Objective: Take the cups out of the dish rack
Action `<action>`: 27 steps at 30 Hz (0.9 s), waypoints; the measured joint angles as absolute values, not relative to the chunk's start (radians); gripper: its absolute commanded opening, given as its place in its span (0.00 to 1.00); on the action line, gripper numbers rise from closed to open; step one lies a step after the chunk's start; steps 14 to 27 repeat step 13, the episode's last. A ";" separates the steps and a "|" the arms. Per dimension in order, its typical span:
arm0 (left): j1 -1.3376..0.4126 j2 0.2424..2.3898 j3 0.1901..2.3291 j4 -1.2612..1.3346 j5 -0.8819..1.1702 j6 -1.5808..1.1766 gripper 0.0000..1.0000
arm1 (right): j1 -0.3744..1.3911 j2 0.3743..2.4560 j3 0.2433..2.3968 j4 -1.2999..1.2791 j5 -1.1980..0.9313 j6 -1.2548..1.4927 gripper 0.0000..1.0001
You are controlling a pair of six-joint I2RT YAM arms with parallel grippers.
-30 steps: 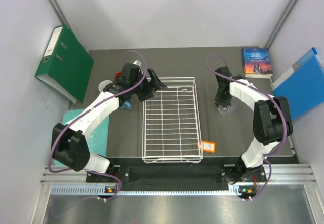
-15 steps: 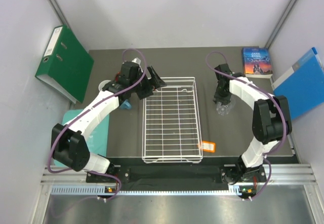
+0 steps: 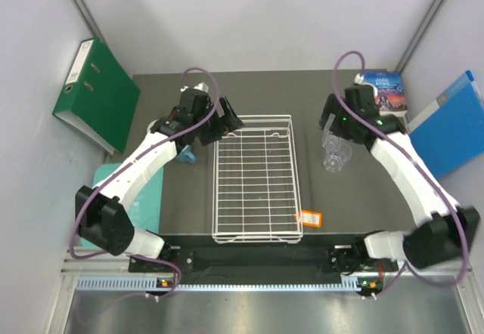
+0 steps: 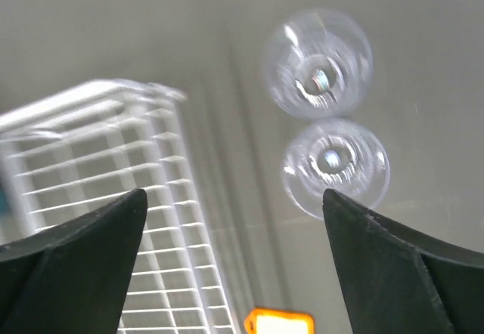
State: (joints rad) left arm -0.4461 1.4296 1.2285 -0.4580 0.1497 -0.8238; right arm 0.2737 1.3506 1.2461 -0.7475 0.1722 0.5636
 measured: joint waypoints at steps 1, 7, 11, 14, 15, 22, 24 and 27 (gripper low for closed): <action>-0.448 1.430 1.246 -0.482 0.124 -0.804 0.99 | 0.276 1.304 1.241 -0.726 0.165 0.556 1.00; -0.534 1.432 1.337 -0.620 -0.128 -0.672 0.99 | 0.321 0.939 1.107 -0.486 0.207 0.487 1.00; -0.600 1.436 1.340 -0.685 -0.248 -0.611 0.99 | 0.364 0.852 0.997 -0.356 0.265 0.445 1.00; -0.610 1.438 1.340 -0.704 -0.281 -0.598 0.99 | 0.379 0.830 0.929 -0.310 0.286 0.432 1.00; -0.610 1.438 1.340 -0.704 -0.281 -0.598 0.99 | 0.379 0.830 0.929 -0.310 0.286 0.432 1.00; -0.610 1.438 1.340 -0.704 -0.281 -0.598 0.99 | 0.379 0.830 0.929 -0.310 0.286 0.432 1.00; -0.610 1.438 1.340 -0.704 -0.281 -0.598 0.99 | 0.379 0.830 0.929 -0.310 0.286 0.432 1.00; -0.610 1.438 1.340 -0.704 -0.281 -0.598 0.99 | 0.379 0.830 0.929 -0.310 0.286 0.432 1.00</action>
